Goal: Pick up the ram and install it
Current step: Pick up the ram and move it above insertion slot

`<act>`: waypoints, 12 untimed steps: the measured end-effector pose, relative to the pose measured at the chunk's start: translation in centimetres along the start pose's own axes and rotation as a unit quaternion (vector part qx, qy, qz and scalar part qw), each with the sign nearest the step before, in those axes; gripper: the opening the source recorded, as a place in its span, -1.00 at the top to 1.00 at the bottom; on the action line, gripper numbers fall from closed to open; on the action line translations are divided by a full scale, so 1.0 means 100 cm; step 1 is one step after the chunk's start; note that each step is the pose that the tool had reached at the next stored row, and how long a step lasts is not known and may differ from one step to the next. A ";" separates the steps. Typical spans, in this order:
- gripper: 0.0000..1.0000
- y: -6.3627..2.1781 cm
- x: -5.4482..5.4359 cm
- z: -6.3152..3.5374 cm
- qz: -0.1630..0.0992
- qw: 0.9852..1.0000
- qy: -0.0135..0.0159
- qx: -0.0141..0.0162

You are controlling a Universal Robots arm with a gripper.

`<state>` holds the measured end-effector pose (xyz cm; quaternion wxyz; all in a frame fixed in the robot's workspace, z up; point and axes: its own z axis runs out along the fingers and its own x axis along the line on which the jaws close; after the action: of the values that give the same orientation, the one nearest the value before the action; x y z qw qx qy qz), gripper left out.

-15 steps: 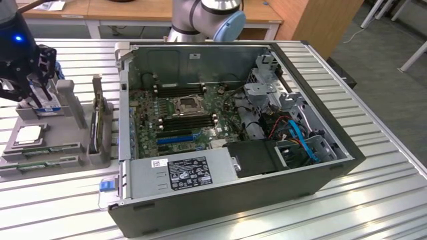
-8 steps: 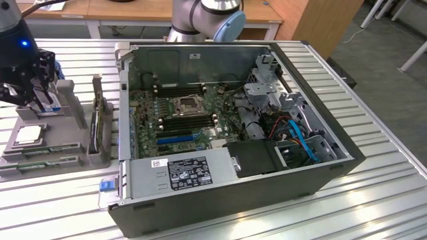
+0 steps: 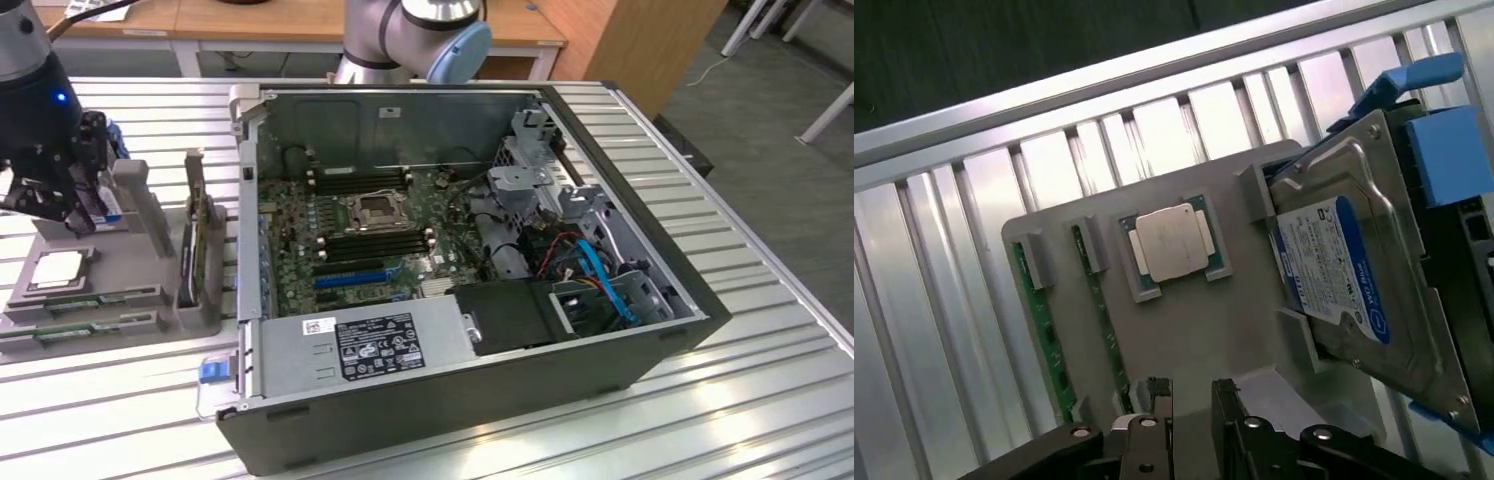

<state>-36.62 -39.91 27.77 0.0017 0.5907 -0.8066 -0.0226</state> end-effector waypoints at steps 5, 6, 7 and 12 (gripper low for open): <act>0.40 -0.0041 0.014 0.0009 -0.006 1.000 0.000 0.000; 0.40 -0.0053 0.018 0.0011 -0.006 1.000 0.000 0.000; 0.40 -0.0063 0.021 0.0012 -0.007 1.000 0.000 0.000; 0.40 -0.0081 0.027 0.0046 -0.028 1.000 0.001 -0.001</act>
<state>-36.68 -42.73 27.22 0.0024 0.6127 -0.7900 -0.0227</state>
